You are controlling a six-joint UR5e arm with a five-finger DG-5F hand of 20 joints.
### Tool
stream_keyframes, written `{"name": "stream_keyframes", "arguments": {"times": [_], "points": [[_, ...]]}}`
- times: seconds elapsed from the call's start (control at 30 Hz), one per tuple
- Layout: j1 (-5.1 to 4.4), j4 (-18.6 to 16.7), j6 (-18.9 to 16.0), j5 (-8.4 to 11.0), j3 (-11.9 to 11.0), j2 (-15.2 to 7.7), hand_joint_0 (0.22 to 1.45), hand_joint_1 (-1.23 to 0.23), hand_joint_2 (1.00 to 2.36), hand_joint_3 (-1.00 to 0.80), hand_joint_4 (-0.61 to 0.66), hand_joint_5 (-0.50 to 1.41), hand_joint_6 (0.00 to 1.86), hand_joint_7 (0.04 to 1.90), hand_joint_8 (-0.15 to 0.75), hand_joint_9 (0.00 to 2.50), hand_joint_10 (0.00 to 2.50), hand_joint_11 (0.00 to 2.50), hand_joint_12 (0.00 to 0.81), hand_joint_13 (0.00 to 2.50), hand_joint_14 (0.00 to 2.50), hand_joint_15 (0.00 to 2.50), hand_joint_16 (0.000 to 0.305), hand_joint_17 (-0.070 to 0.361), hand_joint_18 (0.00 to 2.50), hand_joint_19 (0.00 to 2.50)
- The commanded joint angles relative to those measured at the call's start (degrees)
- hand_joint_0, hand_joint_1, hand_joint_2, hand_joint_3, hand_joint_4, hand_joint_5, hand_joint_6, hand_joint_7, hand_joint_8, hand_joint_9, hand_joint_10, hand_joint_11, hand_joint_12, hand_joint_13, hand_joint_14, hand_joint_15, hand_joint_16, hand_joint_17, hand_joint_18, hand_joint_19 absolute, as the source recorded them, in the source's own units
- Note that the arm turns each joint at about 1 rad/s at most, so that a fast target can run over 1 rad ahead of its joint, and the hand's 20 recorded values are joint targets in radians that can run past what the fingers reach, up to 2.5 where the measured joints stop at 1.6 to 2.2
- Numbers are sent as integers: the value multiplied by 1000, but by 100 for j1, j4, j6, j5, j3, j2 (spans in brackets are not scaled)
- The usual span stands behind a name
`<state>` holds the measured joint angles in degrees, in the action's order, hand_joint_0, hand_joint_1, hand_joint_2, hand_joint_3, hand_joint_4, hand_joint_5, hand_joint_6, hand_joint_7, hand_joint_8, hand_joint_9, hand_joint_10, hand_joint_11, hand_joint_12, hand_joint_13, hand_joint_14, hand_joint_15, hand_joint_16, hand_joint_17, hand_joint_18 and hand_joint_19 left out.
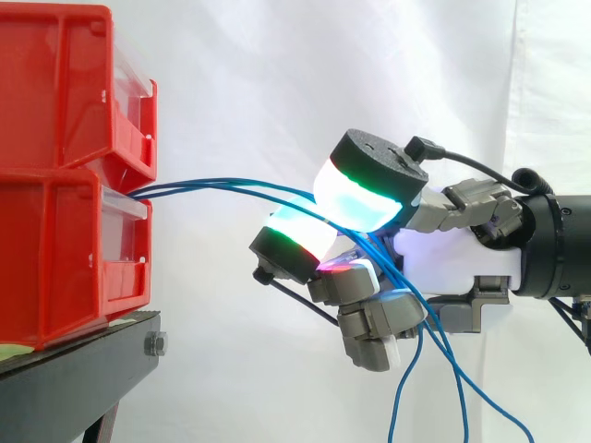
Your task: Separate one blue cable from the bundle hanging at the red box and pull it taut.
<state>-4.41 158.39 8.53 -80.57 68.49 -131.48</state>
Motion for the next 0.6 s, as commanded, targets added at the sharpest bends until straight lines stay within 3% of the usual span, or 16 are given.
{"name": "stream_keyframes", "arguments": {"times": [0.0,0.37,0.57], "points": [[1,-1,0,-2,-2,0,666,-986,1000,-500,27,-160,899,1173,230,1066,11,1302,309,1235,15,1687,46,103,993,987],[1,-1,0,-2,-2,0,600,-1010,1000,-500,33,-161,892,1186,235,1054,12,1297,322,1223,14,1679,47,105,990,985],[1,-10,0,-2,7,0,520,-841,1000,-500,63,-155,873,1115,253,1076,11,1299,345,1233,11,1641,50,112,992,984]]}}
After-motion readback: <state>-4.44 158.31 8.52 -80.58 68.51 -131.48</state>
